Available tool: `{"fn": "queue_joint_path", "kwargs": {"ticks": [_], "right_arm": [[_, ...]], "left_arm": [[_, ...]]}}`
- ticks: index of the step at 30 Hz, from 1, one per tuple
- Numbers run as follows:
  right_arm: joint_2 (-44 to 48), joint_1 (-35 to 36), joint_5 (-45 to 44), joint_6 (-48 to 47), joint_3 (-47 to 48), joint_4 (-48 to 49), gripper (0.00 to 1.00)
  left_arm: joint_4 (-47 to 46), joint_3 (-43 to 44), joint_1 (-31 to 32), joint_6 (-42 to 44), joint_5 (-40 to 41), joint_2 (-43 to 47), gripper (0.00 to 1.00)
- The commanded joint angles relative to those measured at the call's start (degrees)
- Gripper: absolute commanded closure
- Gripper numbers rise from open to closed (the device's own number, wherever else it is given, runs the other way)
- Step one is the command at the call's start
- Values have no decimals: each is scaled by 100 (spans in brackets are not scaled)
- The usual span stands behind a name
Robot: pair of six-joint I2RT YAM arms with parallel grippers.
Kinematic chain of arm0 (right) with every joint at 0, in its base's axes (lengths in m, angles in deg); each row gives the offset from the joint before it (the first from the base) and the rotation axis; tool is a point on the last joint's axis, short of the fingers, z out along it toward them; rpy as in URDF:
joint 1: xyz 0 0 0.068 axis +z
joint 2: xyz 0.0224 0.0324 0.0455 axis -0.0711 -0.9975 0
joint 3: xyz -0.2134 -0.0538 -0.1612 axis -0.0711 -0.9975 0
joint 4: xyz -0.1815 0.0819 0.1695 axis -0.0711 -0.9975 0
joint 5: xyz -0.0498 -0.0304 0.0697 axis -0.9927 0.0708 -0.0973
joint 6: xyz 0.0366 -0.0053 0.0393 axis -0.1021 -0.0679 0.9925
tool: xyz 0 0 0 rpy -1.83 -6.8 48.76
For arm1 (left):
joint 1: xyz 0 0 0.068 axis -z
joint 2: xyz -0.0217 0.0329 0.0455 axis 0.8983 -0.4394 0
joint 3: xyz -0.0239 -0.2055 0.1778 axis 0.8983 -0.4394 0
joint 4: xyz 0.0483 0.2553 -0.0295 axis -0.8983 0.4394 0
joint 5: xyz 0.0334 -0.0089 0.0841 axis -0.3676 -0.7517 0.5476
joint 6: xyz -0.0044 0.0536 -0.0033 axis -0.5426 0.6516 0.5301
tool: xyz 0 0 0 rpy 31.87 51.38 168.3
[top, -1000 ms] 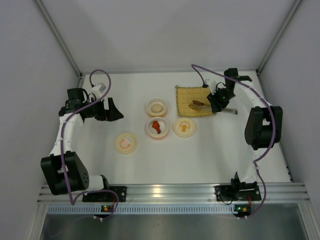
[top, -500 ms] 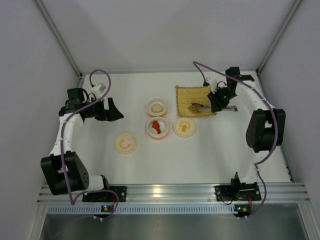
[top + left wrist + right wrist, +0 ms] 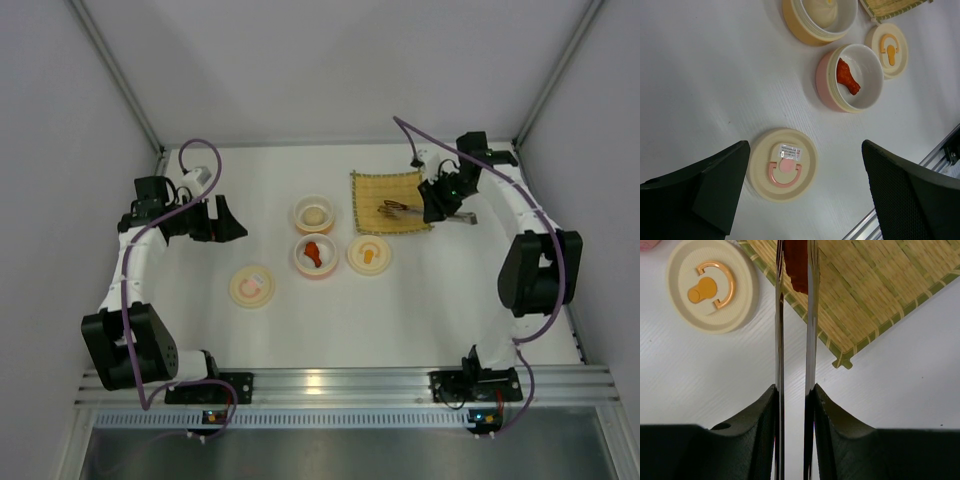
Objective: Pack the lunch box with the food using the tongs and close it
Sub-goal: Pick up the fake food from the plate, then place the fake food in the packing box.
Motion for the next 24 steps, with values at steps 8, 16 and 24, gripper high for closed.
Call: {"fn": "queue_joint_path", "kwargs": {"ticks": [8, 16, 24], "right_arm": [[1245, 501, 271, 1084, -616, 379, 80], [1799, 1679, -108, 1990, -1126, 687, 82], [1808, 2558, -160, 2693, -1197, 1013, 82]], "left_arm": [[-280, 134, -36, -102, -192, 67, 2], [-271, 90, -36, -111, -184, 103, 2], [-280, 2, -36, -67, -122, 173, 2]]}}
